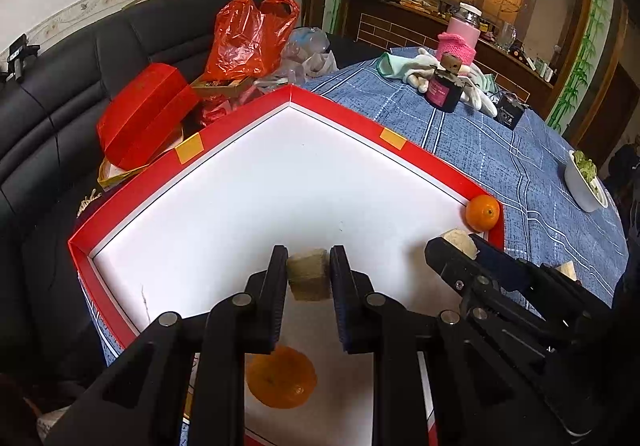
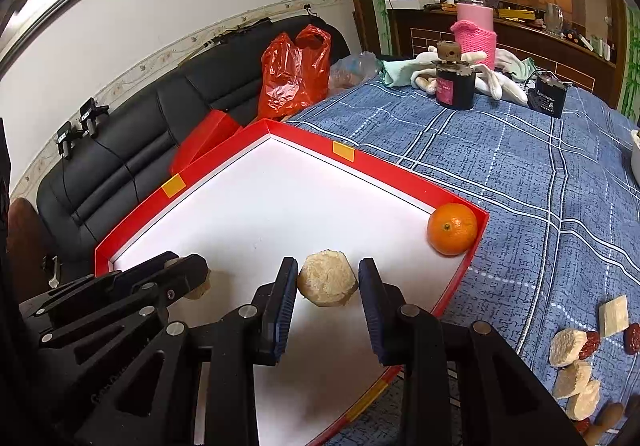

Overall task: Organize fruits
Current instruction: 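Carry the cube and pastry over the white tray and release both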

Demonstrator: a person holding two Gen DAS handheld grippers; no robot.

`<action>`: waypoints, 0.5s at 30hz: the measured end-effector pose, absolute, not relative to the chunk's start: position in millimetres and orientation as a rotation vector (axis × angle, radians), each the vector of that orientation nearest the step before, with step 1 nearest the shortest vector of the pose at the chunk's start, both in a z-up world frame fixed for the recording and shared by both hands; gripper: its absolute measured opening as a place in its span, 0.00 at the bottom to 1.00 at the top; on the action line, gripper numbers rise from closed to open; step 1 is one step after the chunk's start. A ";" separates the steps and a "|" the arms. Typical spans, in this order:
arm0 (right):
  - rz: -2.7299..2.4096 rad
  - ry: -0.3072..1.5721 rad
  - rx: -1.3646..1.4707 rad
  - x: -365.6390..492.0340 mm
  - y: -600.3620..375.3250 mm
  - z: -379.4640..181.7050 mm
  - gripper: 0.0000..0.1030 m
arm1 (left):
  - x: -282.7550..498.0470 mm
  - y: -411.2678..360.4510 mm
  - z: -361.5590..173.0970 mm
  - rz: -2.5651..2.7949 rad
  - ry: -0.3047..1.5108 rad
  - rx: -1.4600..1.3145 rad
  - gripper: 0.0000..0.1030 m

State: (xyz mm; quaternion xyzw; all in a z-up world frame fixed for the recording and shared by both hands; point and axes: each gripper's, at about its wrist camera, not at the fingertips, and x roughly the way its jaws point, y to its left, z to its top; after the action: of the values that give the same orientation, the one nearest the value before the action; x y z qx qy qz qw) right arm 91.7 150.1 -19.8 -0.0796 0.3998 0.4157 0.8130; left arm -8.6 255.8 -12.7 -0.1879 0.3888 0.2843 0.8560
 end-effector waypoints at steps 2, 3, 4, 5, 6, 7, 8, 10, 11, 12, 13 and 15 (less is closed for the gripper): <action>0.886 0.854 -0.174 91.8 150.9 -19.8 0.31 | -8.0 256.9 -13.1 0.598 0.821 -0.397 0.19; 0.884 0.855 -0.176 91.9 151.6 -20.1 0.31 | -7.9 257.3 -13.6 0.597 0.823 -0.400 0.19; 0.881 0.860 -0.179 92.4 152.5 -20.6 0.31 | -7.9 257.7 -13.9 0.598 0.824 -0.401 0.19; 0.880 0.863 -0.180 92.6 153.2 -21.0 0.31 | -7.6 258.3 -14.6 0.602 0.827 -0.403 0.19; 0.878 0.865 -0.183 92.9 153.8 -21.5 0.31 | -7.3 259.4 -15.6 0.604 0.833 -0.409 0.19; 0.875 0.867 -0.184 93.3 154.4 -21.6 0.31 | -7.5 259.8 -16.0 0.604 0.836 -0.413 0.19; 0.871 0.871 -0.186 94.0 154.6 -22.3 0.31 | -7.5 260.5 -16.7 0.609 0.839 -0.415 0.19; 0.867 0.877 -0.184 95.3 154.4 -23.3 0.31 | -7.2 261.5 -17.4 0.613 0.844 -0.418 0.19; 0.863 0.879 -0.185 95.8 154.4 -23.9 0.31 | -7.3 262.1 -17.5 0.613 0.846 -0.424 0.19; 0.861 0.883 -0.185 96.4 154.7 -23.9 0.31 | -6.8 262.1 -17.4 0.617 0.846 -0.425 0.19; 0.861 0.887 -0.185 96.5 154.8 -24.2 0.32 | -7.1 262.2 -17.5 0.620 0.845 -0.424 0.19; 0.859 0.890 -0.189 96.6 155.6 -24.5 0.32 | -6.6 261.9 -17.5 0.621 0.845 -0.425 0.19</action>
State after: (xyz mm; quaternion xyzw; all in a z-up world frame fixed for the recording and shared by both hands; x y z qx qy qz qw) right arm 96.6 155.6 -24.5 -0.0885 0.4163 0.4020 0.8107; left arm -6.6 261.9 -17.5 -0.2014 0.4005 0.2940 0.8441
